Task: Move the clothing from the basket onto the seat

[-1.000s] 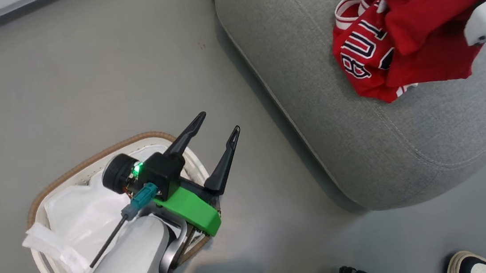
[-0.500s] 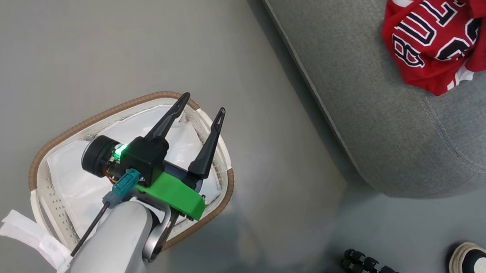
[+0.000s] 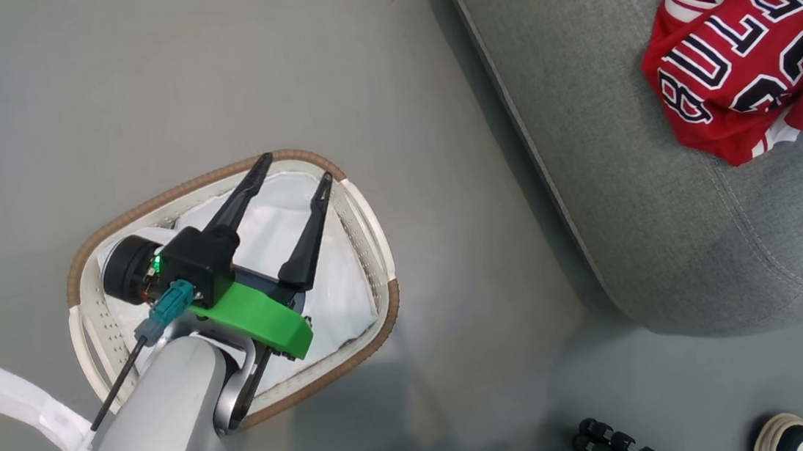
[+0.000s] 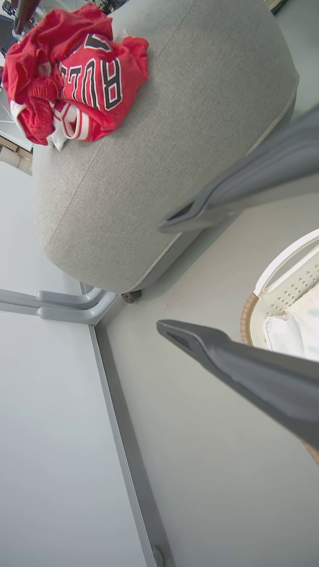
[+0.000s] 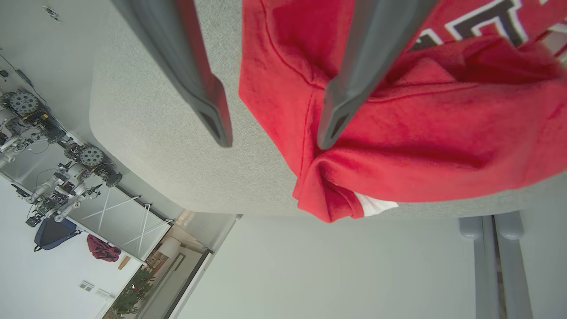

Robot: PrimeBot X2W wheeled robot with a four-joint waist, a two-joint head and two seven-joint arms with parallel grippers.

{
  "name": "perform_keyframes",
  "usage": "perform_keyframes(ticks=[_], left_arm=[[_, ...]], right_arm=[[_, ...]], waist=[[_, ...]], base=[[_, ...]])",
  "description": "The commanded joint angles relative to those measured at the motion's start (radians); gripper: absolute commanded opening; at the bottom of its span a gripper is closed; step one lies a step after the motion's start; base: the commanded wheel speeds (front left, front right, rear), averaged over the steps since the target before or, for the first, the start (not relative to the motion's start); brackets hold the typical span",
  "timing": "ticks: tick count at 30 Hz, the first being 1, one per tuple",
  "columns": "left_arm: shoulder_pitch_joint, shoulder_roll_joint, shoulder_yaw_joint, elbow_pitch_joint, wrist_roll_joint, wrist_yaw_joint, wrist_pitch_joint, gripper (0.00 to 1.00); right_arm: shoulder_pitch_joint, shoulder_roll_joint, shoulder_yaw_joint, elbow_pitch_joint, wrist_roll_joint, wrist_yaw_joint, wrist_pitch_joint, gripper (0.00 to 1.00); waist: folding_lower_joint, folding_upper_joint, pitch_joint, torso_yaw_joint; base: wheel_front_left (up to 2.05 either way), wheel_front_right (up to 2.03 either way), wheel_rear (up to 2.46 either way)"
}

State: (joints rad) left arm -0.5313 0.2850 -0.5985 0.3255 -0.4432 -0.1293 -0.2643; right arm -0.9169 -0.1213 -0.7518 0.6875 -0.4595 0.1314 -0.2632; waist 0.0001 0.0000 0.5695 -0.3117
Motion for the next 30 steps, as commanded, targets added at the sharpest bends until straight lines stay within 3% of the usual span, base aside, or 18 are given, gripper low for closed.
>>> perform_keyframes(ticks=[1, 7, 15, 21, 30], left_arm=[[0.017, -0.004, 0.015, 0.0, 0.006, -0.003, 0.0, 1.0], [0.066, -0.029, 0.094, 0.007, 0.031, -0.003, 0.0, 1.0], [0.164, -0.079, 0.239, -0.01, 0.077, -0.003, 0.0, 1.0], [0.223, -0.111, 0.333, -0.016, 0.127, -0.003, 0.0, 1.0], [0.27, -0.162, 0.444, 0.01, 0.185, -0.003, 0.0, 1.0]], right_arm=[[0.035, 0.006, 0.018, -0.018, 0.025, -0.001, -0.002, 1.0], [0.177, 0.042, 0.14, -0.12, 0.157, -0.001, -0.002, 1.0], [0.36, 0.058, 0.412, -0.24, 0.335, -0.001, -0.002, 1.0], [0.423, 0.064, 0.56, -0.25, 0.412, -0.001, -0.002, 1.0], [0.457, 0.067, 0.675, -0.241, 0.469, -0.001, -0.002, 1.0]], waist=[[-0.0001, 0.0, -0.027, -0.004], [-0.0001, 0.0, -0.098, -0.001], [-0.0001, 0.0, -0.186, 0.052], [-0.0001, 0.0, -0.225, 0.115], [-0.0001, 0.0, -0.285, 0.216]], base=[[0.0, 0.0, 0.0], [0.0, 0.0, 0.0], [0.0, 0.0, 0.0], [0.0, 0.0, 0.0], [0.0, 0.0, 0.0]])
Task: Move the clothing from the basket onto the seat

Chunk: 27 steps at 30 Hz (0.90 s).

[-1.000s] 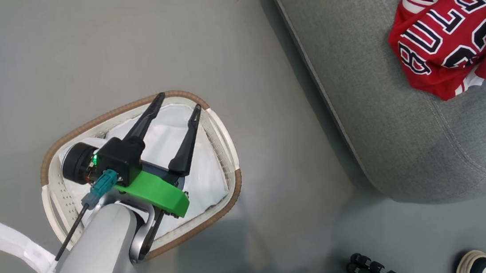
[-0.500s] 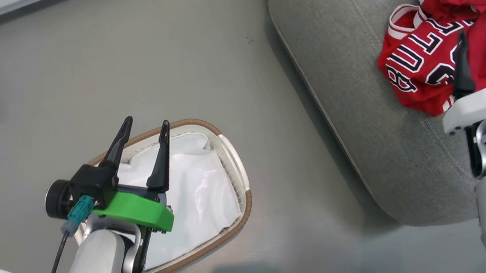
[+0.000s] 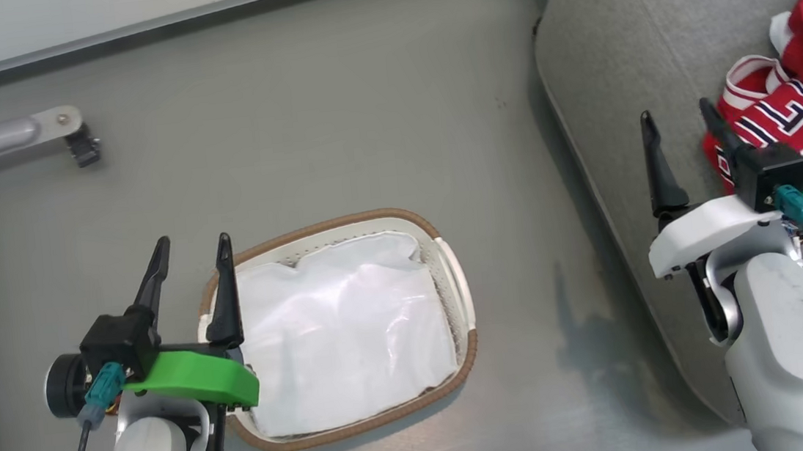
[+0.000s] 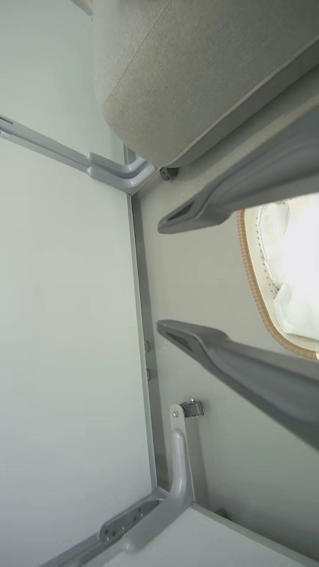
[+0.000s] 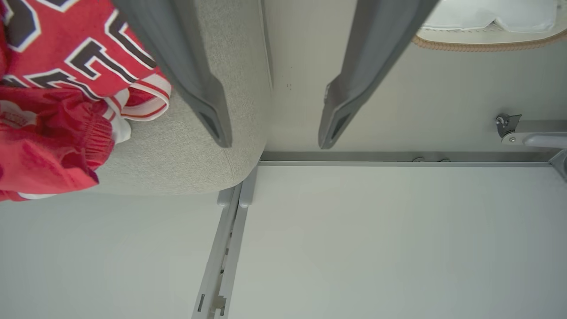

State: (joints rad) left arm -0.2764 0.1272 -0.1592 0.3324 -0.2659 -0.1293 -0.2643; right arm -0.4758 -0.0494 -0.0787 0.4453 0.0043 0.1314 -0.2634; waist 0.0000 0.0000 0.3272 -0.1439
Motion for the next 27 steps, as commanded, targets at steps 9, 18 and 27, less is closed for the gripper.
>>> perform_keyframes(ticks=[9, 18, 27], left_arm=[[0.068, -0.044, 0.107, 0.067, 0.02, -0.003, 0.0, 1.0], [0.136, -0.065, 0.16, 0.088, 0.037, -0.003, 0.0, 1.0], [0.217, -0.074, 0.202, 0.102, 0.051, -0.003, 0.0, 1.0]], right_arm=[[0.057, -0.004, 0.106, 0.039, 0.098, -0.001, -0.002, 1.0], [0.146, -0.004, 0.16, 0.039, 0.137, -0.001, -0.002, 1.0], [0.242, -0.004, 0.169, 0.029, 0.156, -0.001, -0.002, 1.0]], waist=[[0.0, 0.0, -0.107, 0.108], [0.0, 0.0, -0.185, 0.127], [0.0, 0.0, -0.249, 0.122]], base=[[0.0, 0.0, 0.0], [0.0, 0.0, 0.0], [0.0, 0.0, 0.0]])
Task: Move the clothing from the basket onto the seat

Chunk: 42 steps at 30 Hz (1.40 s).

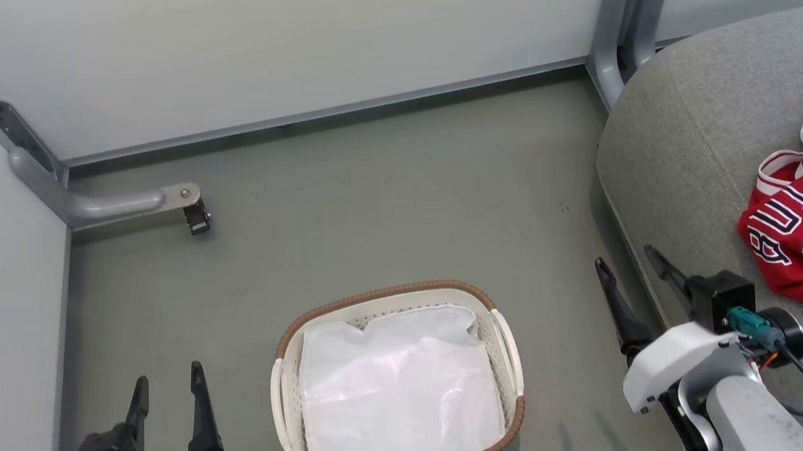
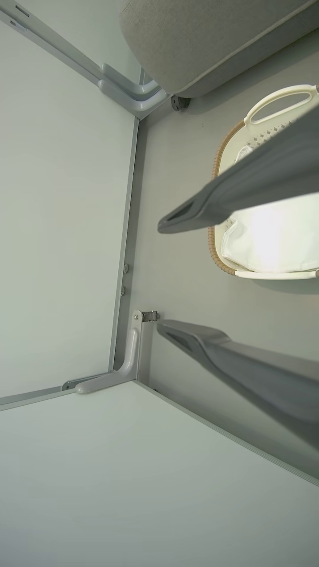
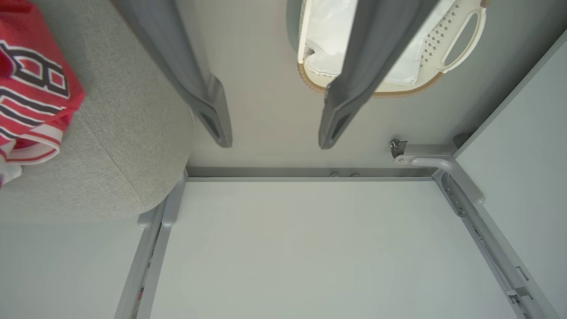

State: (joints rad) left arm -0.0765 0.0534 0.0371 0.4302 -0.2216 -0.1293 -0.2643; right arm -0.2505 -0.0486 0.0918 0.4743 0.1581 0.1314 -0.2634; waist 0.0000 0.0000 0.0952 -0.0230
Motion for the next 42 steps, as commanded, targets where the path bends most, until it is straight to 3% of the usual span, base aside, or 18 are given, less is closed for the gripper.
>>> perform_keyframes(ticks=[1, 14, 15, 20, 42], left_arm=[[0.025, 0.0, 0.004, 0.004, 0.002, -0.003, 0.0, 1.0], [0.076, -0.002, -0.016, -0.031, -0.041, -0.003, 0.0, 1.0], [0.065, -0.002, -0.015, -0.032, -0.038, 0.0, 0.0, 0.0], [0.067, -0.009, -0.016, 0.005, -0.042, 0.0, 0.002, 0.0], [0.036, -0.007, 0.011, -0.049, -0.414, 0.0, 0.106, 0.0]], right_arm=[[0.024, -0.004, 0.0, 0.002, -0.005, -0.001, -0.002, 1.0], [0.081, -0.004, -0.024, -0.018, 0.011, -0.001, -0.002, 1.0], [0.066, 0.0, -0.023, -0.016, 0.003, 0.0, 0.0, 0.0], [0.093, 0.007, -0.021, 0.02, 0.006, 0.0, 0.004, 0.0], [0.106, 0.004, -0.073, -0.051, 0.406, 0.0, 0.107, 0.0]], waist=[[0.0, 0.0, -0.024, 0.002], [0.0, 0.0, -0.066, 0.022], [0.0, 0.0, -0.066, 0.022], [0.0, 0.0, -0.067, 0.023], [0.0, 0.0, -0.071, 0.023]], base=[[0.0, 0.0, 0.0], [0.0, 0.0, 0.0], [0.0, 0.0, 0.0], [0.0, 0.0, 0.0], [0.0, 0.0, 0.0]])
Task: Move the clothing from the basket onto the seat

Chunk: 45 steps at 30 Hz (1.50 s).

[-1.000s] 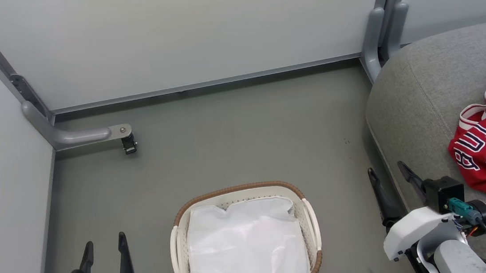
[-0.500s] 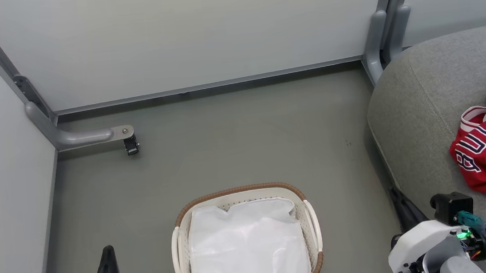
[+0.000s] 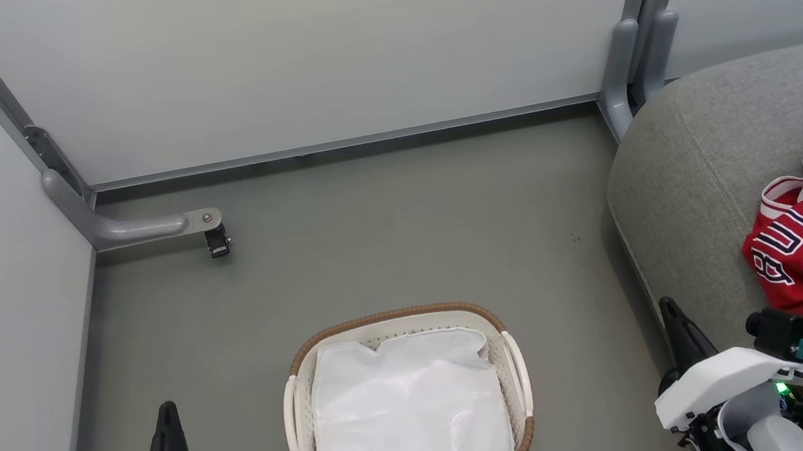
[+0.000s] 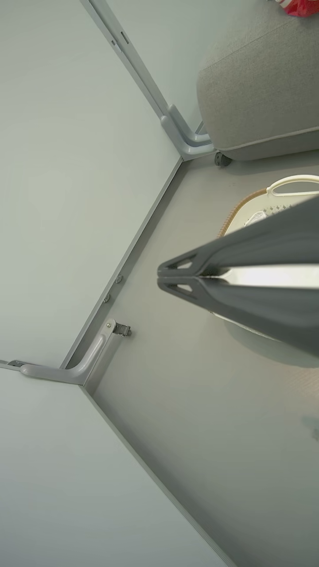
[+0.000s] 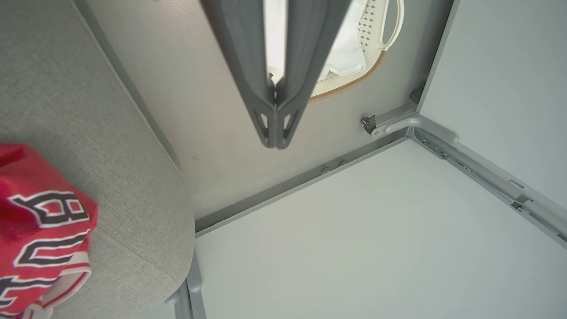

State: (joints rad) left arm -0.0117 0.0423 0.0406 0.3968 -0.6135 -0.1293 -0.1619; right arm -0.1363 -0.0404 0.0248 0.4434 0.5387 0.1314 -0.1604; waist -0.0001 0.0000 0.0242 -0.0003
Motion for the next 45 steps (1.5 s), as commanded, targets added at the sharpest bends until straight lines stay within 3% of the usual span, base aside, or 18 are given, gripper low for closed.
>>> perform_keyframes(ticks=[1, 45], left_arm=[[-0.03, 0.004, 0.008, -0.019, -0.038, 0.0, 0.008, 0.0], [-0.072, 0.008, 0.044, -0.094, -0.558, -0.001, 0.153, 0.0]], right_arm=[[-0.008, -0.004, -0.008, -0.024, 0.043, 0.0, 0.008, 0.0], [0.014, -0.009, -0.08, -0.121, 0.599, -0.001, 0.153, 0.0]], waist=[[0.0001, 0.0, 0.0, 0.0], [0.0001, 0.0, -0.009, 0.0]], base=[[0.0, 0.0, 0.0], [0.0, 0.0, 0.0]])
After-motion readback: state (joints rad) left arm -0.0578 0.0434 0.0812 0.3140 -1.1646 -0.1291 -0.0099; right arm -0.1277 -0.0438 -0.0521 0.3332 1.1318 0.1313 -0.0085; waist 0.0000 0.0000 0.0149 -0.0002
